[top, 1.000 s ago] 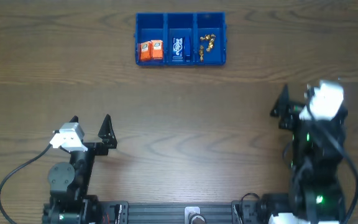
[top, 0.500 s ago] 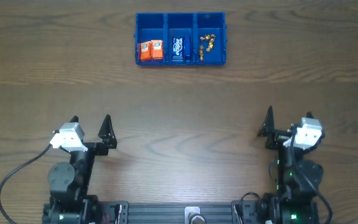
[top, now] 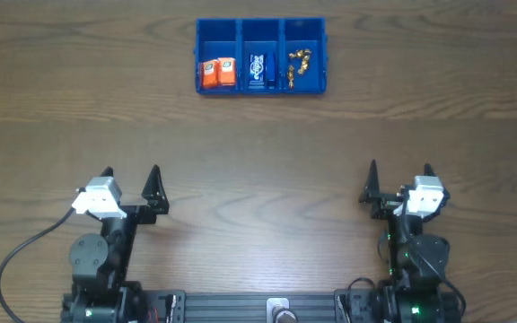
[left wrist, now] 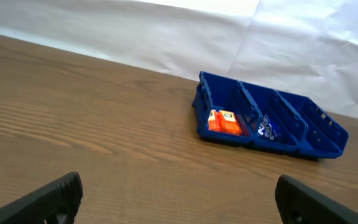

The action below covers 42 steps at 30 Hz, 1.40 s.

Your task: Sort Candies Into Trays

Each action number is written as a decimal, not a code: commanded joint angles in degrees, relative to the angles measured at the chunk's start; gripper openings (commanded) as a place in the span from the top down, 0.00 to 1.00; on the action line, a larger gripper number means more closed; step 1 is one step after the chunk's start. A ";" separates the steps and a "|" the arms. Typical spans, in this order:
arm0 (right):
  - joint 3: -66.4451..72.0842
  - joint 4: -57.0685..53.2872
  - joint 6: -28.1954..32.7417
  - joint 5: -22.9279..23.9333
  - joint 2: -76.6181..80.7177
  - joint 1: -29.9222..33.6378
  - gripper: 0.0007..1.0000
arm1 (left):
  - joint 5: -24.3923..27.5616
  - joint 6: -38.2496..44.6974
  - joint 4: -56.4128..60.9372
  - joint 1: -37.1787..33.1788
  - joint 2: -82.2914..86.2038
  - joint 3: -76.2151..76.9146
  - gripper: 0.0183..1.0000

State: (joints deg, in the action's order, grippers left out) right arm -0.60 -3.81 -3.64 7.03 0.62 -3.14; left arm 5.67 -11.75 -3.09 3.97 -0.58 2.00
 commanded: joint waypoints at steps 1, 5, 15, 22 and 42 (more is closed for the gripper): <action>0.17 -0.35 3.76 -1.95 -0.46 -0.28 0.00 | 0.11 0.61 -0.92 0.17 0.37 -1.73 0.00; 0.17 -0.52 5.20 -3.10 -0.46 -0.15 0.00 | 0.11 0.61 -0.92 0.17 0.37 -1.73 0.00; 0.15 -0.57 5.22 -2.67 -0.44 -0.17 0.00 | 0.11 0.61 -0.92 0.17 0.37 -1.73 0.00; 0.15 -0.57 5.22 -2.67 -0.44 -0.17 0.00 | 0.11 0.61 -0.92 0.17 0.37 -1.73 0.00; 0.15 -0.57 5.22 -2.67 -0.44 -0.17 0.00 | 0.11 0.61 -0.92 0.17 0.37 -1.73 0.00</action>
State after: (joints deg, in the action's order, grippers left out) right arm -0.60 -4.08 0.71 4.69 0.62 -3.14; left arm 5.67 -11.75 -3.09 3.97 -0.58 2.00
